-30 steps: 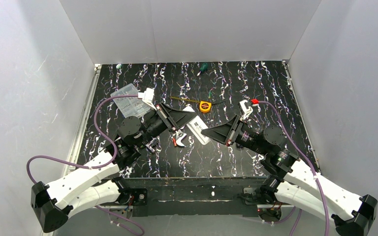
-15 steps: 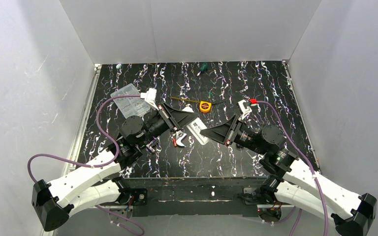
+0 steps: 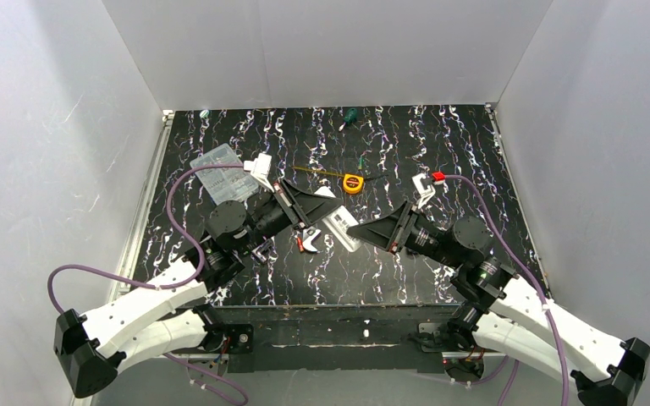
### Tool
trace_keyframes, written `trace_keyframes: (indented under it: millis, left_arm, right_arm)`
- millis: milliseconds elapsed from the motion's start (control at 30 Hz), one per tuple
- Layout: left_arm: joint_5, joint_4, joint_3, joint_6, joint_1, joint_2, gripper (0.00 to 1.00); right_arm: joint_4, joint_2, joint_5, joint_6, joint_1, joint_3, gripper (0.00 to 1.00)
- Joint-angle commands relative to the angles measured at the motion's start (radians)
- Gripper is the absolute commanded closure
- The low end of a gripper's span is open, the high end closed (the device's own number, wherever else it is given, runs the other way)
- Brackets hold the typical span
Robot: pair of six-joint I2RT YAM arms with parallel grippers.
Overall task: Load the batteries into the remote control
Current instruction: Remove the battery cover from the remote control.
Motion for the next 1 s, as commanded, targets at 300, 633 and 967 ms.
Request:
trace_keyframes:
  millis: [300, 633, 967]
  left_arm:
    - [-0.005, 0.007, -0.003, 0.046, -0.002, -0.066, 1.0]
    - [0.105, -0.181, 0.016, 0.116, -0.002, -0.118, 1.0]
    - [0.276, -0.277, 0.095, 0.144, -0.002, -0.044, 1.0]
  right_arm:
    - [-0.359, -0.075, 0.057, -0.334, -0.006, 0.143, 0.37]
    - [-0.558, -0.139, -0.027, -0.807, -0.006, 0.268, 0.47]
    - [-0.61, -0.153, -0.29, -1.395, -0.006, 0.275, 0.55]
